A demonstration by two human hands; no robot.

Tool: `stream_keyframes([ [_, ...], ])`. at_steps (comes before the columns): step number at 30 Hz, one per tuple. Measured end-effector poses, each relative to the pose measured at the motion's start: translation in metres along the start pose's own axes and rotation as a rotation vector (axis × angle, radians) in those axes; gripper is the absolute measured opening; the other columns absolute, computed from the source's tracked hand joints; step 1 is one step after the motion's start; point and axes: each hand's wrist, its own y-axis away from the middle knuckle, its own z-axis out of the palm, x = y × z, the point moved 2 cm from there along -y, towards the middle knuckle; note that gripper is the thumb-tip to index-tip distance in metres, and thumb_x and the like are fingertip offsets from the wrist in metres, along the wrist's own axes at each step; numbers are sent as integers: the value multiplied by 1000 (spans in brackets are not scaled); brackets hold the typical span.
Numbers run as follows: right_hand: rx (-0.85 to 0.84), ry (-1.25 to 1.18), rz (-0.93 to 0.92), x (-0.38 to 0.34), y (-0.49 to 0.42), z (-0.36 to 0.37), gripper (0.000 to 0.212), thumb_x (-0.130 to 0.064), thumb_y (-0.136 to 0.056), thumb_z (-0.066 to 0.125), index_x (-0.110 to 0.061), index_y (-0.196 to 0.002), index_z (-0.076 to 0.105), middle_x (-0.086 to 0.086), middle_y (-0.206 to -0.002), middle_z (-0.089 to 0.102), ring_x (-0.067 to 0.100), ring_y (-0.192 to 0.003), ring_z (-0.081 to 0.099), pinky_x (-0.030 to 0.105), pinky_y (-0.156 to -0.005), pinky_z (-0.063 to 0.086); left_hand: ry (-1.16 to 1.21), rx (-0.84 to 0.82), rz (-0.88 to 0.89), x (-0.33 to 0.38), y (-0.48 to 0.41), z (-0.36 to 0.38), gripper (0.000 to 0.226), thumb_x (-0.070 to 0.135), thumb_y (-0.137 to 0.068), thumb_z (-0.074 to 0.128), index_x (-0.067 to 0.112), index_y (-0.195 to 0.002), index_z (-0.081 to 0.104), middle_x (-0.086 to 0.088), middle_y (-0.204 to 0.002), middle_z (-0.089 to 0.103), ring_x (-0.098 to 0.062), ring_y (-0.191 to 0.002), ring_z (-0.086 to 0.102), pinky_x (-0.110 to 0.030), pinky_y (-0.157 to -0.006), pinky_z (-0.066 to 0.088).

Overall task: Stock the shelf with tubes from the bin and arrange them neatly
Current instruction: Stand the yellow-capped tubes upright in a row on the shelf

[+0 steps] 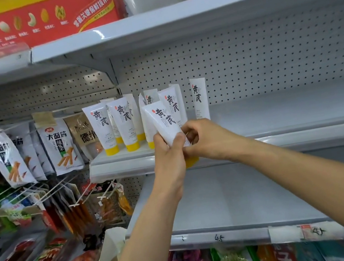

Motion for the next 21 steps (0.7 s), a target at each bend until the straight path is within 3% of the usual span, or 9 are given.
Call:
stream_keyframes([
  [4,24,10,22,5,1,0,38,-31,-68,70,-12,-101,61,4,-92,69,22,-86,66,46,-80,56,-35,-58,13,3,3,0,26,17,-96,53,21,-121,51,3,-109,68,-12,-98,66,-30,-80,55],
  [7,34,-64,30,7,1,-9,34,-28,-72,78,-17,-100,61,-1,-90,70,13,-82,68,34,-77,58,-178,-97,57,3,-1,-6,23,24,-97,53,24,-120,53,5,-108,66,-10,-100,64,-32,-86,53],
  [10,108,-70,44,11,-7,-21,35,-20,-73,81,-15,-99,59,1,-91,69,15,-79,66,31,-72,56,-498,-94,213,1,-6,-17,26,26,-95,56,21,-120,56,12,-103,63,-4,-93,60,-24,-84,49],
  [14,225,-74,85,25,-23,-32,43,-14,-73,80,-11,-109,57,1,-98,66,15,-84,64,32,-76,55,-907,-83,389,-2,-8,-26,28,30,-93,58,22,-120,56,8,-111,58,-11,-98,55,-30,-85,47],
  [19,265,-33,148,45,-36,-33,42,-15,-75,78,-10,-109,54,1,-101,63,16,-85,60,24,-67,47,-989,-96,423,-5,-8,-26,27,31,-92,58,22,-118,57,7,-114,58,-12,-103,55,-35,-87,48],
  [21,253,-13,171,51,-39,-30,42,-14,-76,77,-10,-111,54,2,-102,62,17,-88,59,26,-70,46,-988,-104,419,-6,-8,-27,27,30,-92,58,22,-118,57,7,-115,58,-12,-103,55,-35,-87,48],
])
